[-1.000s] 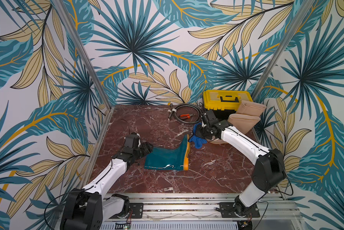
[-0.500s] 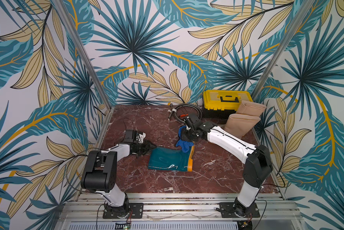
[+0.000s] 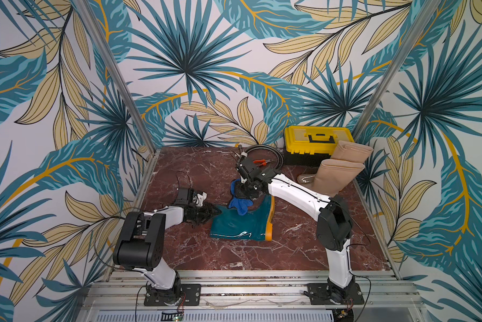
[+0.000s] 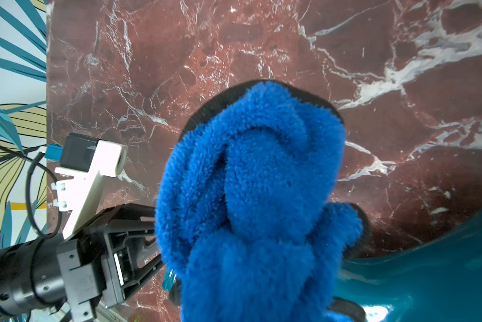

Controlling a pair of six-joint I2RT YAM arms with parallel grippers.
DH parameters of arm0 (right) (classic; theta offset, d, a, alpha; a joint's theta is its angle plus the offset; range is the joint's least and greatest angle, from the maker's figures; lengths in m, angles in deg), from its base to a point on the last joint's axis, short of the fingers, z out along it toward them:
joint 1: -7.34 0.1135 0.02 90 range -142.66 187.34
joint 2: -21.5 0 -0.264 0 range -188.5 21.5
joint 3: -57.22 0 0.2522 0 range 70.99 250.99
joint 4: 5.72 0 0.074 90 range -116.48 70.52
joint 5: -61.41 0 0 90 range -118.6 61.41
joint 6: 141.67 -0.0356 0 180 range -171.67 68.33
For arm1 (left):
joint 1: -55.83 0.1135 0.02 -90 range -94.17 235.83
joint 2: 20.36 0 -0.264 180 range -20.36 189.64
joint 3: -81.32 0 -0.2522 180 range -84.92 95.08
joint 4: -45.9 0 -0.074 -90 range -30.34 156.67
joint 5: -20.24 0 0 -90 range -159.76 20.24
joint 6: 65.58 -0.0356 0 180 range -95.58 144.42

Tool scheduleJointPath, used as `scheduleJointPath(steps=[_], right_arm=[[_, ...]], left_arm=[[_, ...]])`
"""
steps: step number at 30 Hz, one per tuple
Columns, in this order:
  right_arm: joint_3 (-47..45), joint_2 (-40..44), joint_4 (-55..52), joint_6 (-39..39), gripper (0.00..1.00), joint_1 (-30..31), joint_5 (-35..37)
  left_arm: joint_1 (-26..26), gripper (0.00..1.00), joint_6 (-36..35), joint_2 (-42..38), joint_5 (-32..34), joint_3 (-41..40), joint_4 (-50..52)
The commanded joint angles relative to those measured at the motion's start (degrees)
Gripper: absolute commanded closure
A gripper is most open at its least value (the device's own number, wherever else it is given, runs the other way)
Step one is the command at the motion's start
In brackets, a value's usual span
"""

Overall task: Wipe the rubber boots with a cloth
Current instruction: Wipe the dirt off the rubber boot.

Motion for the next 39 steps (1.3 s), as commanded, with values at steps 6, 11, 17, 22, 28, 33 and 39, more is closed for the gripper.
scheduleJointPath(steps=[6,11,17,22,28,33,39], right_arm=[[8.7,-8.6,-3.3,0.6,1.00,0.7,-4.4],[5.5,-7.6,-7.9,4.5,1.00,0.2,0.7],[-12.3,3.0,-8.1,5.3,1.00,-5.9,6.2],[-17.9,8.7,-10.4,5.9,1.00,-8.0,9.2],[-8.6,2.7,-6.4,3.1,1.00,-2.1,2.6],[7.0,-7.1,-7.6,4.4,1.00,3.4,-0.6],[5.1,-8.9,-10.8,5.0,1.00,1.9,-1.2]], left_arm=[[-5.1,0.98,1.9,-6.8,-2.8,0.0,-2.7],[-6.2,1.00,2.2,-6.1,-0.6,-1.3,-2.7],[-6.5,1.00,2.3,-6.5,1.6,-2.6,-2.7],[-6.5,1.00,2.3,-6.8,2.6,-3.0,-2.7],[-7.5,1.00,3.6,-7.5,5.8,-3.6,-2.7],[-8.8,1.00,4.4,-9.1,7.5,-4.2,-2.7],[-9.4,1.00,4.9,-10.9,9.3,-5.2,-2.7]])
